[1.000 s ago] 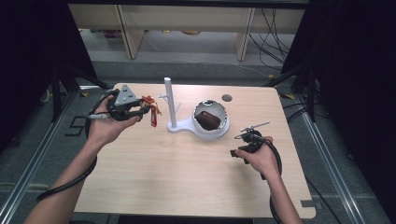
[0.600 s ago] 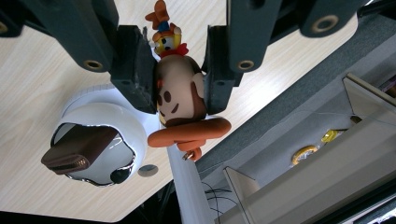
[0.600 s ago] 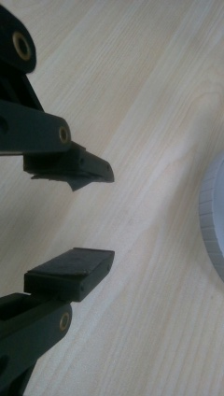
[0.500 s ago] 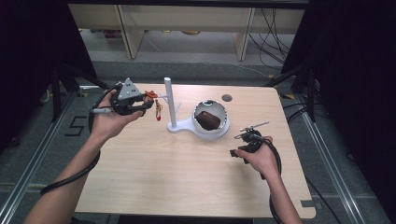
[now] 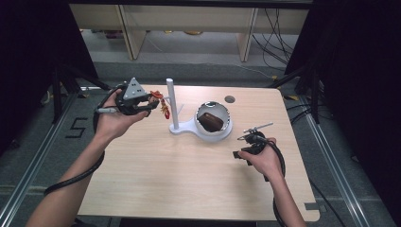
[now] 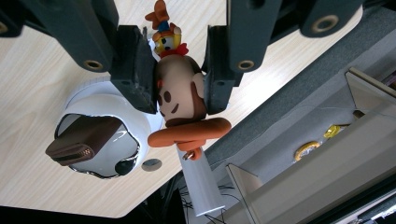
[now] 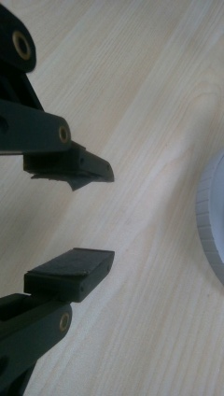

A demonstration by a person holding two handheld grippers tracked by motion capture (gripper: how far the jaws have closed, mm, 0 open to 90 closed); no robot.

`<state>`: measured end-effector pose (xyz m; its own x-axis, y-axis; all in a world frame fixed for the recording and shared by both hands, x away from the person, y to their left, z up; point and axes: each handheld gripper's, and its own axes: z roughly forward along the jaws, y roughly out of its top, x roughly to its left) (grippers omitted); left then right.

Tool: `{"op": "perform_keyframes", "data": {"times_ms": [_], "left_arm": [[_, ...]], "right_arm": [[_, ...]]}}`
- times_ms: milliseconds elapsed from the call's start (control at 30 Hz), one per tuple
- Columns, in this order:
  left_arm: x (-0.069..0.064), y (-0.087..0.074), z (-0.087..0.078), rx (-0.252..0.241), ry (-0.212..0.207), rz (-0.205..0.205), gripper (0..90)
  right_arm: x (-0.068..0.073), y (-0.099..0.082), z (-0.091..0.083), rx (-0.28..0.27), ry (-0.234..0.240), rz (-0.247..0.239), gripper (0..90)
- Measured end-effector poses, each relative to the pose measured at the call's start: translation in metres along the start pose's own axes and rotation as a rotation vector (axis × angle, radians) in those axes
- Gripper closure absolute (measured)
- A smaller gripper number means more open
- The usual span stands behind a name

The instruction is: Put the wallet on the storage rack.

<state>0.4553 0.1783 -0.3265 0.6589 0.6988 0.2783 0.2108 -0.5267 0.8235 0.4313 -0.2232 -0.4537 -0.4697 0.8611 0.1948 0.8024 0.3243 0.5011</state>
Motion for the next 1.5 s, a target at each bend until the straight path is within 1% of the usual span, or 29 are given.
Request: {"op": "perform_keyframes", "data": {"times_ms": [33,67,100,133,167,200,233,300,333,367,467,500,600,667,700,733,767,800,867,900,1100,1233,1367,1400,1500], "left_arm": [[-0.001,0.0,0.001,-0.003,-0.003,0.0,64.7],[-0.002,0.0,0.002,-0.01,-0.002,-0.01,64.7],[-0.003,0.0,0.001,-0.005,0.0,-0.005,64.7],[-0.005,-0.001,0.002,-0.011,-0.004,-0.005,64.7],[-0.005,-0.001,0.001,0.007,-0.006,0.015,64.7],[-0.007,-0.002,0.002,-0.002,-0.009,0.009,64.7],[-0.008,-0.002,0.001,0.005,-0.012,0.019,64.6],[-0.01,-0.003,0.002,0.004,-0.01,0.018,64.6],[-0.011,-0.004,0.002,0.007,-0.017,0.027,64.6],[-0.013,-0.005,0.002,0.012,-0.015,0.034,64.6],[-0.017,-0.006,0.004,0.003,-0.024,0.03,64.6],[-0.018,-0.007,0.004,0.015,-0.026,0.042,64.6],[-0.02,-0.008,0.005,0.014,-0.028,0.039,64.6],[-0.021,-0.009,0.006,0.022,-0.03,0.044,64.6],[-0.022,-0.01,0.007,0.027,-0.033,0.043,64.6],[-0.023,-0.011,0.008,0.028,-0.036,0.044,64.6],[-0.023,-0.012,0.009,0.026,-0.04,0.044,64.6],[-0.024,-0.013,0.009,0.034,-0.041,0.047,64.6],[-0.025,-0.014,0.01,0.038,-0.041,0.047,64.6],[-0.026,-0.015,0.011,0.034,-0.044,0.041,64.5],[-0.031,-0.021,0.017,0.062,-0.062,0.039,64.4],[-0.033,-0.025,0.021,0.071,-0.07,0.039,64.4],[-0.034,-0.028,0.023,0.082,-0.074,0.031,64.2],[-0.034,-0.029,0.024,0.086,-0.075,0.035,64.2],[-0.035,-0.031,0.026,0.089,-0.078,0.025,64.1]], "right_arm": [[0.0,0.0,0.0,-0.001,0.0,0.001,55.8],[0.0,0.0,0.0,-0.001,-0.001,0.001,55.8],[0.0,0.0,0.0,-0.001,-0.001,0.002,55.8],[0.001,0.0,0.0,0.001,0.001,0.01,55.8],[0.001,-0.001,0.001,-0.002,0.003,0.008,55.8],[0.001,-0.001,0.001,-0.002,0.003,0.008,55.8],[0.001,0.0,0.001,0.003,0.002,0.009,55.8],[0.001,-0.001,0.001,0.002,0.003,0.009,55.8],[0.001,-0.001,0.001,0.002,0.003,0.009,55.8],[0.001,-0.001,0.001,-0.004,0.003,0.01,55.8],[0.002,0.0,0.0,0.004,0.003,0.02,55.8],[0.002,0.0,0.0,0.0,0.0,0.007,55.8],[0.002,0.001,-0.001,-0.001,0.0,0.004,55.7],[0.002,0.001,-0.001,-0.003,0.0,0.003,55.7],[0.002,0.001,-0.001,0.0,0.001,0.01,55.7],[0.002,0.001,-0.001,-0.001,-0.001,0.003,55.7],[0.003,0.0,-0.001,0.003,0.001,0.018,55.7],[0.002,0.0,-0.001,0.001,-0.001,0.008,55.7],[0.002,0.0,0.0,0.001,-0.002,0.008,55.7],[0.002,0.0,0.0,0.001,-0.001,0.009,55.7],[0.002,0.0,-0.001,0.0,-0.003,0.01,55.7],[0.002,0.0,-0.001,-0.003,-0.002,0.006,55.7],[0.002,-0.001,-0.002,0.001,-0.009,0.015,55.6],[0.002,-0.001,-0.002,-0.002,-0.008,0.013,55.6],[0.002,-0.001,-0.001,-0.01,-0.007,0.006,55.6]]}}
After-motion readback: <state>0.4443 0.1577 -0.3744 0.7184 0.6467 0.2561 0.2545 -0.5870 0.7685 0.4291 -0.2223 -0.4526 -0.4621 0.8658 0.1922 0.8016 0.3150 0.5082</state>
